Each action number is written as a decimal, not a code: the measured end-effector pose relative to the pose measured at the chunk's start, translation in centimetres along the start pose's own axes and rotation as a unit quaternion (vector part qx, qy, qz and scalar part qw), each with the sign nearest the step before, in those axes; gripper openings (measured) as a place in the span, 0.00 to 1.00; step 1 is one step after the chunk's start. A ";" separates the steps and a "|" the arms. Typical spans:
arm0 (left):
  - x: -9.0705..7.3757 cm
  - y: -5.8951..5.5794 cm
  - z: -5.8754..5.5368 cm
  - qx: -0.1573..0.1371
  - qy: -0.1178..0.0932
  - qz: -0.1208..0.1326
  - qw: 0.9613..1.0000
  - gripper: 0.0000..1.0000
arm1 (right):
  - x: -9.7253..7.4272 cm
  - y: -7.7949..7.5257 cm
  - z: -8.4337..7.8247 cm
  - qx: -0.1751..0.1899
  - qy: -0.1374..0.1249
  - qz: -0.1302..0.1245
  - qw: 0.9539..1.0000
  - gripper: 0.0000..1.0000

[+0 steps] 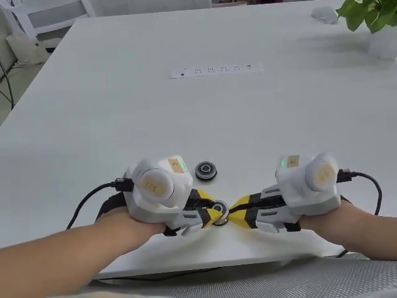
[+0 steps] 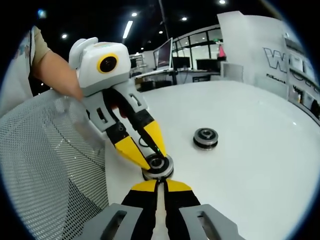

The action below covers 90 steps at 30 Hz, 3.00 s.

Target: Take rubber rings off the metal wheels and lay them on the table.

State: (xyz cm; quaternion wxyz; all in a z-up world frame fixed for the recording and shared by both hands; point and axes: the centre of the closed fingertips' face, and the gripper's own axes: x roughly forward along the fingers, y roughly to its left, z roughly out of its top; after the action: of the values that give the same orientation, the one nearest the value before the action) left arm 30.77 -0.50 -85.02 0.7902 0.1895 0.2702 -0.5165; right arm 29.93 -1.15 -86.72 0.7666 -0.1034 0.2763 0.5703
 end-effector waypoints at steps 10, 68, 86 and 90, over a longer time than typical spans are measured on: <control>0.0 -0.2 0.0 0.014 0.004 0.004 1.000 0.13 | -0.1 -0.3 -0.1 0.031 0.002 -0.011 0.999 0.00; -0.2 -0.7 -0.2 0.035 0.015 0.013 0.999 0.12 | -1.2 0.2 1.5 0.198 -0.076 0.010 0.977 0.00; -0.2 -0.8 -0.2 0.034 0.014 0.016 0.999 0.12 | -0.7 1.6 2.6 0.200 -0.093 0.042 0.975 0.00; -0.1 -0.8 -0.3 0.032 0.014 0.018 0.999 0.12 | -0.9 1.6 2.5 0.192 -0.092 0.041 0.976 0.00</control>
State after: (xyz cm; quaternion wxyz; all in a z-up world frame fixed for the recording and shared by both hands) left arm 29.93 -0.56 -85.17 0.7887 0.2269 0.2609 -0.5083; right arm 29.06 -0.20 -83.92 0.7703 0.1103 0.3134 0.5443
